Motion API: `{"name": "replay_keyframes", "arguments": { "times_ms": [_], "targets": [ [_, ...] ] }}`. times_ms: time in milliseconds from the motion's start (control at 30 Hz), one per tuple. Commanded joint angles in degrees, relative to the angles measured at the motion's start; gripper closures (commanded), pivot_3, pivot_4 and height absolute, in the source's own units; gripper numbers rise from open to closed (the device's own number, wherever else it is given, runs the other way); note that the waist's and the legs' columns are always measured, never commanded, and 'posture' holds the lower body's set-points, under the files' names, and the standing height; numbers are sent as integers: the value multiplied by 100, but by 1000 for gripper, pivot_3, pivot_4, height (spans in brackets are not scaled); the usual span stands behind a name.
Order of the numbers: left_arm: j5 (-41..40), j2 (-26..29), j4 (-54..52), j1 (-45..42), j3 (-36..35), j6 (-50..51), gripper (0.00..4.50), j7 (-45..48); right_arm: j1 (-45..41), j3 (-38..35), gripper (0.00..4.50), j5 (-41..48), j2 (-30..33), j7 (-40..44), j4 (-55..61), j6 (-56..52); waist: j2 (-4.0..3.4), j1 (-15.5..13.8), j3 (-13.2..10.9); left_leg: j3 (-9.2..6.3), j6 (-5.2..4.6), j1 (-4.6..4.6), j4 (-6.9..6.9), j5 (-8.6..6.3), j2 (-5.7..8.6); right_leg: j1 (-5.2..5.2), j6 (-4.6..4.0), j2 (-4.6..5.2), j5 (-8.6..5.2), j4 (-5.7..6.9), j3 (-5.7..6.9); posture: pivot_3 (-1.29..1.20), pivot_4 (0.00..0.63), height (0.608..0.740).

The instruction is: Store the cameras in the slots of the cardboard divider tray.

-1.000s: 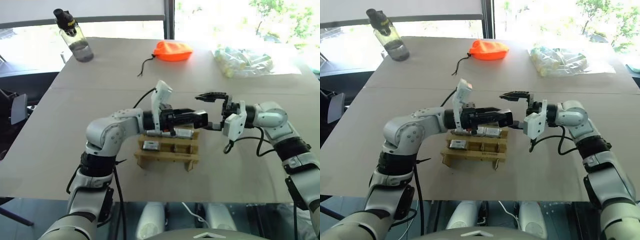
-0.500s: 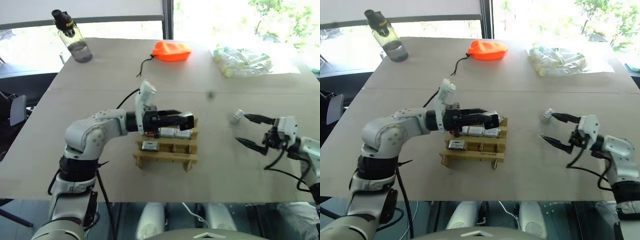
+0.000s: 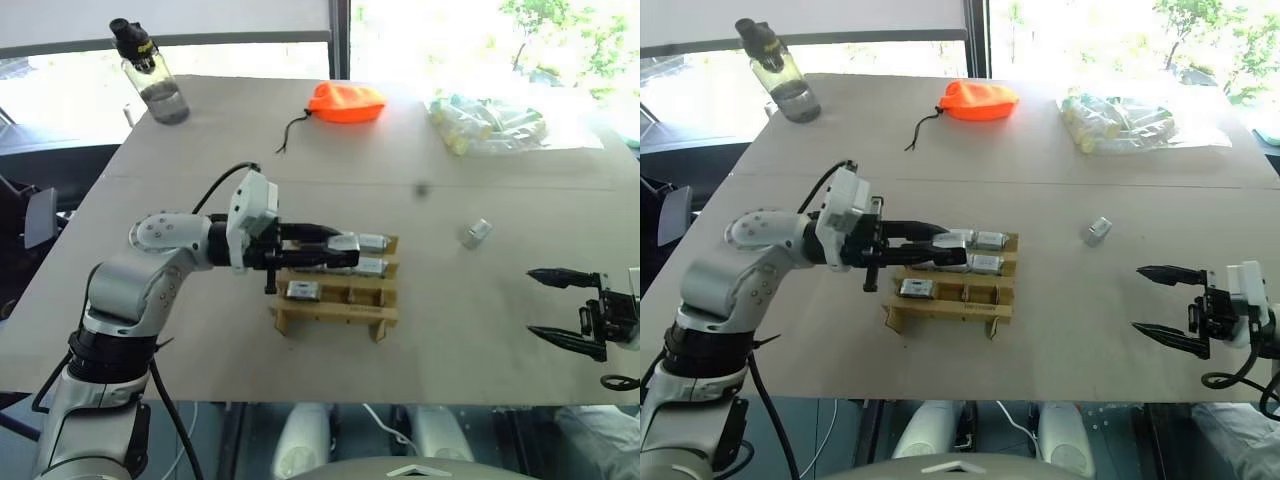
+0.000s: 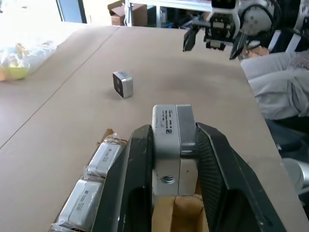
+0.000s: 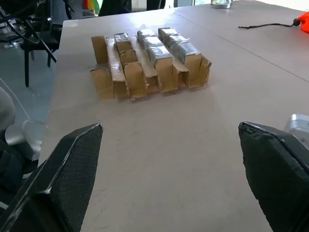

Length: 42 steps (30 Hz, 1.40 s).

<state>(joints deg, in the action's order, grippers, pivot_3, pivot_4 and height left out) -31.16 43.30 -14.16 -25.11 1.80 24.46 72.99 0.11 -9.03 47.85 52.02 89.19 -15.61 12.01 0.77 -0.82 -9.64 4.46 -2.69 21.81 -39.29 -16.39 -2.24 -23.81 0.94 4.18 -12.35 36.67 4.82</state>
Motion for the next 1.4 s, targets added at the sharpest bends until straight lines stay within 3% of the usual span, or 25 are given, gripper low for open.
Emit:
{"name": "replay_keyframes", "arguments": {
  "times_ms": [33,133,233,333,533,867,1300,1333,1400],
  "targets": [
    [-102,14,100,161,19,-363,3801,459,-54,49,34,108,110,331,24,183,0,-3,0,1,0,0,2,0,0,0,0,-1,0,-2,2,0,150,726],
    [-427,-160,305,222,-92,-185,3801,541,-71,147,34,143,122,331,57,134,0,-16,0,-3,0,5,-1,0,-3,-1,1,2,0,-3,4,0,150,726],
    [118,-82,709,387,132,-1154,3801,1096,-184,119,34,115,46,331,5,94,-1,-11,0,-1,-1,2,-2,0,-1,-1,2,1,-1,-1,6,0,150,726],
    [-4,-226,1111,261,94,-1092,3801,1209,-209,81,34,76,14,331,14,75,0,-10,0,-1,-1,1,-3,0,-3,-1,1,-2,0,0,16,0,150,726],
    [408,-243,1696,159,189,-1775,3801,1530,-145,-18,34,53,4,331,138,-18,0,-12,0,0,-3,4,-3,-2,-2,-1,1,0,0,-1,25,0,150,726],
    [898,-724,2616,-86,500,-2826,3801,1682,-74,-295,34,-136,-192,317,460,-335,-4,-24,5,-1,-9,-2,-5,-5,-2,2,0,2,1,5,28,0,150,726],
    [1053,-778,2795,-158,651,-2752,3801,1662,-25,-581,34,-369,-378,279,633,-490,-5,-8,6,-2,-10,1,-6,-5,-3,0,1,-1,1,5,29,0,150,726],
    [1052,-750,2795,-155,661,-2668,3001,1671,-22,-592,0,-380,-388,283,636,-495,-5,-7,6,-2,-11,1,-6,-6,-3,0,0,-1,1,5,29,0,150,726],
    [1013,-720,2760,-155,660,-2523,2412,1700,-25,-611,0,-398,-397,296,631,-506,-5,-7,6,-1,-26,0,-6,-14,-3,0,1,-1,1,6,28,0,150,726]
  ]
}}
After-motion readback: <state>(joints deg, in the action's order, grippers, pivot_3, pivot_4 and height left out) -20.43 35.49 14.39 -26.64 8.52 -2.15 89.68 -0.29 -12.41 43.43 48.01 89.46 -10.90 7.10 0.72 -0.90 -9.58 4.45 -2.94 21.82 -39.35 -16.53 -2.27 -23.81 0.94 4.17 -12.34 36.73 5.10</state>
